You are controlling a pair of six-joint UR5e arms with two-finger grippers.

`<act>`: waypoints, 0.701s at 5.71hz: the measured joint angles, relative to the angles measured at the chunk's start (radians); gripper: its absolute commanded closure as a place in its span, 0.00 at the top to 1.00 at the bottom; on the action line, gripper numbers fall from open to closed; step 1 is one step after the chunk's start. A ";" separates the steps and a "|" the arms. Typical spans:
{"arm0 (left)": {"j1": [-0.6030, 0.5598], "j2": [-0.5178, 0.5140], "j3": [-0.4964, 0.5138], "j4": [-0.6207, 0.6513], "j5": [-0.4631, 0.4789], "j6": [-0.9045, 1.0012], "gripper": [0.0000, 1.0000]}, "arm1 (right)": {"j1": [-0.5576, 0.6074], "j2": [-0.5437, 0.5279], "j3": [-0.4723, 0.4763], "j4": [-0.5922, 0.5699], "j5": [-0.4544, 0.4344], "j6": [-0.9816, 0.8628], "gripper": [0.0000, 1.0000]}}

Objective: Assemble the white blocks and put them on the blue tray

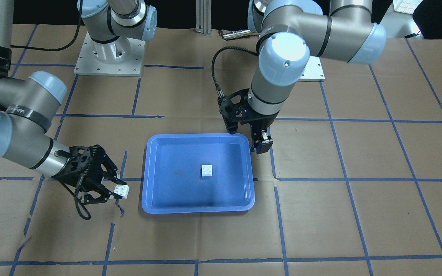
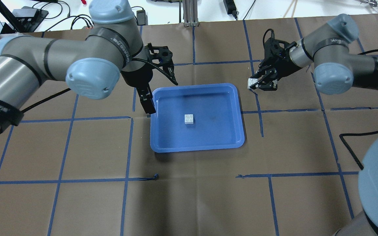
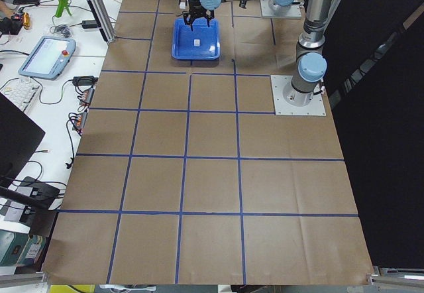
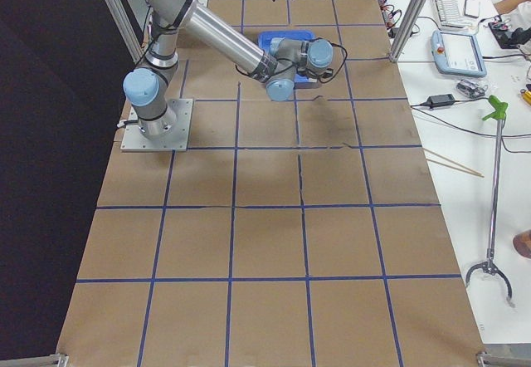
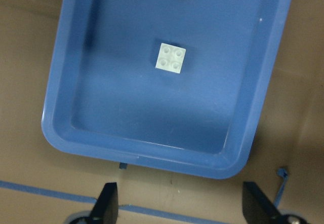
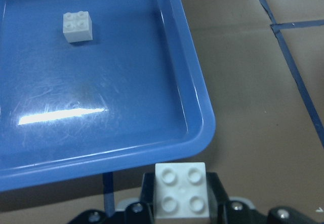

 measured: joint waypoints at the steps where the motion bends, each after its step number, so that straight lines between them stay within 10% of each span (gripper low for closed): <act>1: 0.036 0.033 -0.003 -0.042 0.014 -0.001 0.96 | 0.083 -0.003 0.043 -0.125 -0.003 0.129 0.29; 4: 0.070 0.050 -0.025 -0.061 0.061 -0.105 0.96 | 0.237 0.022 0.146 -0.402 -0.004 0.312 0.29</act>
